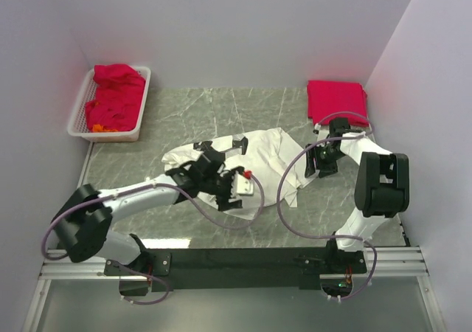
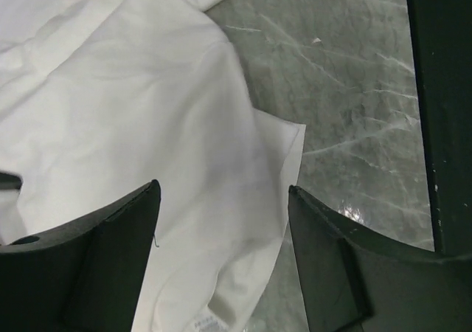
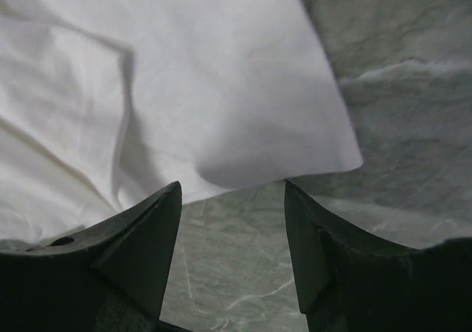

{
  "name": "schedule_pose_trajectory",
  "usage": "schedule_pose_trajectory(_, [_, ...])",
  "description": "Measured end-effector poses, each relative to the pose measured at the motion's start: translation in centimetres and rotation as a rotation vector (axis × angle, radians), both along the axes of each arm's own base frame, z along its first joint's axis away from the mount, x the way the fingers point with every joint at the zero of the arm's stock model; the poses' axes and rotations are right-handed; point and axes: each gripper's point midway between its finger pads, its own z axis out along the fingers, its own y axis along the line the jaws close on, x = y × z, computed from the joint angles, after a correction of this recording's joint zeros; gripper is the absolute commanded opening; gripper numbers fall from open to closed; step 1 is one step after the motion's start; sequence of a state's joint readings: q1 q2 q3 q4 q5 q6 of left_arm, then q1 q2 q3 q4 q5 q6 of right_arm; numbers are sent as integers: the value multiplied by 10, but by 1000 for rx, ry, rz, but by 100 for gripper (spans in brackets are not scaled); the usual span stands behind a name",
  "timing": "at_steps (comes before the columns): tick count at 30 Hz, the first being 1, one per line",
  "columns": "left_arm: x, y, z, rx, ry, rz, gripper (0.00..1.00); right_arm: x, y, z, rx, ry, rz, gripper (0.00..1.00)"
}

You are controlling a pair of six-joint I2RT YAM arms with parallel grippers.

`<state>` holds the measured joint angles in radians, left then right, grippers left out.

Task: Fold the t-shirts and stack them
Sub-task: Move the tshirt to the center of the board

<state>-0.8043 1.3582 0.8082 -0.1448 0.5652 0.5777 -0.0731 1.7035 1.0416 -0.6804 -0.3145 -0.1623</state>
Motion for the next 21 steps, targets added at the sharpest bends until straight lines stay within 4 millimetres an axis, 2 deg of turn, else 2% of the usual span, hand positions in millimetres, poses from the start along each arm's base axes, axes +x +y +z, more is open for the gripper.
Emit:
schedule_pose_trajectory(6, [-11, -45, -34, 84, -85, -77, 75, 25, -6, -6, -17, -25, -63, 65])
schedule_pose_trajectory(12, [-11, -83, -53, 112, -197, -74, 71, 39, -3, -7, 6, -30, -93, 54])
schedule_pose_trajectory(15, [-9, -96, -67, 137, -231, -67, 69, 45, -1, -8, 22, -32, -98, 46])
schedule_pose_trajectory(16, [-7, -98, -73, 149, -244, -60, 68, 46, -1, -8, 27, -32, -100, 37])
schedule_pose_trajectory(18, [-4, -102, -83, 161, -267, -51, 53, 48, -2, -9, 35, -31, -107, 24])
schedule_pose_trajectory(19, [0, -104, -83, 164, -283, -39, 46, 49, -2, -10, 40, -28, -108, 10])
schedule_pose_trajectory(20, [3, -106, -83, 170, -293, -29, 30, 49, -3, -11, 43, -26, -108, 1])
schedule_pose_trajectory(21, [7, -106, -85, 178, -299, -16, 25, 49, -4, -11, 46, -25, -112, 0])
